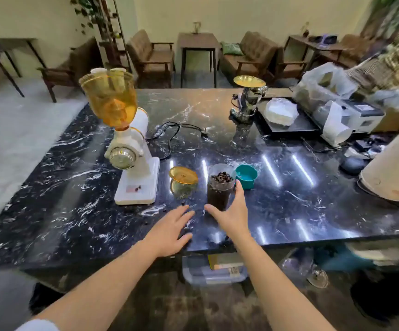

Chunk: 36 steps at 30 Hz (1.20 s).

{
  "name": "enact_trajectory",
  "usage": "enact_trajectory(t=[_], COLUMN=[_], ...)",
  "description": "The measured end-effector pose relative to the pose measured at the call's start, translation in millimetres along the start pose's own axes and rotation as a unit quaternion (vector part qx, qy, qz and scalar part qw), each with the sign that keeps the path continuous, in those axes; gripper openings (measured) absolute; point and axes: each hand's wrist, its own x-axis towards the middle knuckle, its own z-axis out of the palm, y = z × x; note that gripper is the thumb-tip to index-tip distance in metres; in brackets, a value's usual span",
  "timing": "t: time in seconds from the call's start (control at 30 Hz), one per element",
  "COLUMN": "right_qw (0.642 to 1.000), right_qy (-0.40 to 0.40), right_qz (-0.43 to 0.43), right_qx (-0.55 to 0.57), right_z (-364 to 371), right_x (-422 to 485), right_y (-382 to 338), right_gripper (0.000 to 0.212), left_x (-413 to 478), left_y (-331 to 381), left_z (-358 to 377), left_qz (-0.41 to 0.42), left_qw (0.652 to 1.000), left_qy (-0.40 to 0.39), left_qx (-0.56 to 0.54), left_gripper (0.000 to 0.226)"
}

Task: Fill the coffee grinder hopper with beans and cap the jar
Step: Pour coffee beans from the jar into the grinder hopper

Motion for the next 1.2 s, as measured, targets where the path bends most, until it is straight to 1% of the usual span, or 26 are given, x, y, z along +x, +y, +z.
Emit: enact_trajectory(t=[0.03, 0.13, 0.27, 0.43, 0.5, 0.6, 0.67, 0.73, 0.77, 0.83, 0.9, 0.97, 1.0, 1.07, 1.1, 1.13, 1.17, 1.2], right_qw=[1.0, 0.997, 0.995, 0.995, 0.994, 0.995, 0.995, 0.994, 0.993, 0.992, 0.989, 0.987, 0.986, 0.984, 0.983, 0.982, 0.981, 0.98], right_qy=[0.0, 0.004, 0.0, 0.03, 0.043, 0.043, 0.043, 0.039, 0.038, 0.039, 0.051, 0.066, 0.072, 0.081, 0.087, 0.094, 0.102, 0.112], right_qz=[-0.001, 0.035, 0.053, 0.061, 0.05, 0.018, -0.007, -0.03, -0.039, -0.059, -0.08, -0.1, -0.111, -0.127, -0.133, -0.14, -0.147, -0.153], right_qx=[0.02, 0.066, 0.084, 0.079, 0.082, 0.084, 0.092, 0.101, 0.102, 0.107, 0.11, 0.107, 0.104, 0.098, 0.092, 0.083, 0.072, 0.063], right_z=[1.4, 10.7, 17.8, 23.2, 24.1, 31.1, 37.8, 45.7, 50.0, 59.7, 68.8, 78.4, 83.6, 93.1, 96.9, 100.3, 102.6, 104.9], right_x=[2.2, 10.9, 29.4, 35.8, 36.5, 40.7, 49.9, 60.5, 65.5, 73.8, 80.5, 85.3, 87.4, 90.7, 92.2, 93.7, 94.9, 95.4], right_y=[-0.6, 3.8, 8.2, 13.1, 10.6, -8.5, -27.5, -51.9, -65.0, -91.3, -118.0, -144.1, -156.6, -179.2, -189.9, -200.1, -209.1, -217.1], right_gripper=[0.115, 0.116, 0.114, 0.092, 0.083, 0.074, 0.07, 0.073, 0.076, 0.076, 0.075, 0.073, 0.073, 0.073, 0.072, 0.072, 0.072, 0.073], left_x=[1.8, 1.6, 6.0, 5.8, 4.4, 0.0, 2.4, 5.3, 4.3, -7.2, -27.4, -48.6, -55.4, -54.4, -46.8, -36.1, -23.8, -11.9], left_y=[0.6, -1.7, -5.1, 0.5, 4.9, 9.8, 10.6, 6.1, -0.1, -24.0, -60.9, -107.5, -130.4, -169.0, -183.4, -192.5, -197.5, -196.9], left_z=[5.4, 17.9, 16.7, 18.3, 19.1, 14.2, 3.6, -20.4, -35.6, -67.2, -95.6, -116.6, -127.8, -151.8, -164.8, -179.4, -193.9, -209.3], left_qz=[-0.004, -0.031, -0.025, -0.034, -0.038, -0.05, -0.044, -0.03, -0.022, -0.027, -0.082, -0.144, -0.17, -0.216, -0.227, -0.225, -0.205, -0.171], left_qw=[1.0, 0.998, 0.996, 0.991, 0.99, 0.99, 0.989, 0.988, 0.988, 0.99, 0.987, 0.975, 0.968, 0.945, 0.929, 0.911, 0.894, 0.877], left_qy=[-0.002, 0.0, -0.011, -0.055, -0.062, -0.076, -0.113, -0.15, -0.153, -0.118, -0.054, 0.013, 0.044, 0.111, 0.144, 0.175, 0.2, 0.211], left_qx=[0.016, 0.059, 0.089, 0.116, 0.122, 0.111, 0.086, 0.02, -0.021, -0.077, -0.128, -0.168, -0.178, -0.217, -0.254, -0.297, -0.346, -0.396], left_gripper=[0.067, 0.065, 0.065, 0.064, 0.062, 0.061, 0.063, 0.059, 0.052, 0.036, 0.027, 0.016, 0.018, 0.021, 0.018, 0.012, 0.013, 0.027])
